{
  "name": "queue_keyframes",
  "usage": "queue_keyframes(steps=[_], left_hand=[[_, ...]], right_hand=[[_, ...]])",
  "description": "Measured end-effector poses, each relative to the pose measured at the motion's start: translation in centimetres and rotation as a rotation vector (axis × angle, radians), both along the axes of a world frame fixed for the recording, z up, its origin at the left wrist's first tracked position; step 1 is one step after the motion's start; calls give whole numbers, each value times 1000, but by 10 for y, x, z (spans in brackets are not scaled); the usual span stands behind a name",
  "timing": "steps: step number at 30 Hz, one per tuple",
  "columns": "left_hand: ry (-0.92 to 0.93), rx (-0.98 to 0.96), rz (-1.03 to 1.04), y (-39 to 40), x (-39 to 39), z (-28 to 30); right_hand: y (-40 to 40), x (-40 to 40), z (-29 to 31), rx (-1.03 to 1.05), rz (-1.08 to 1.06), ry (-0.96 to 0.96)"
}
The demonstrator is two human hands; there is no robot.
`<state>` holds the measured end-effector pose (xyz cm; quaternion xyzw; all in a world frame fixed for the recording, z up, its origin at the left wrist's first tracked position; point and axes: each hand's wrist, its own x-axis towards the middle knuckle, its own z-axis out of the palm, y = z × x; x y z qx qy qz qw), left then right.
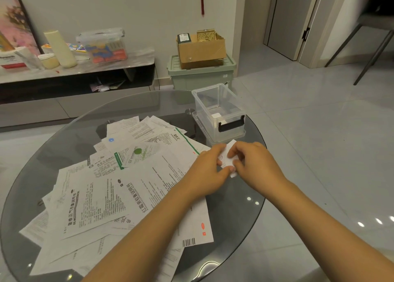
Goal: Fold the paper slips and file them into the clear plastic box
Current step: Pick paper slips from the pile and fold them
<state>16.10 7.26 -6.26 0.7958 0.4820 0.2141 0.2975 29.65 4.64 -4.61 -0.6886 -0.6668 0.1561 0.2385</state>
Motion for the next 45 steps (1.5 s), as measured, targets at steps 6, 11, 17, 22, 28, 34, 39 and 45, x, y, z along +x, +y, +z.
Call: queue_keyframes(steps=[6, 11, 17, 22, 28, 34, 39, 45], left_hand=[[136, 20, -29, 0, 3, 7], [225, 23, -75, 1, -1, 7], [33, -49, 51, 2, -4, 5], [51, -3, 42, 3, -4, 13], [25, -106, 28, 0, -6, 18], [2, -93, -15, 0, -7, 17], [39, -118, -18, -1, -7, 19], [-93, -199, 17, -3, -8, 16]], right_hand=[[4, 4, 3, -64, -101, -90], [7, 4, 3, -180, -110, -189], [4, 0, 6, -175, -9, -70], [2, 2, 9, -218, 2, 48], [1, 0, 15, -338, 37, 22], [0, -3, 12, -310, 45, -131], [-4, -6, 15, -262, 109, -70], [-7, -3, 11, -210, 89, 136]])
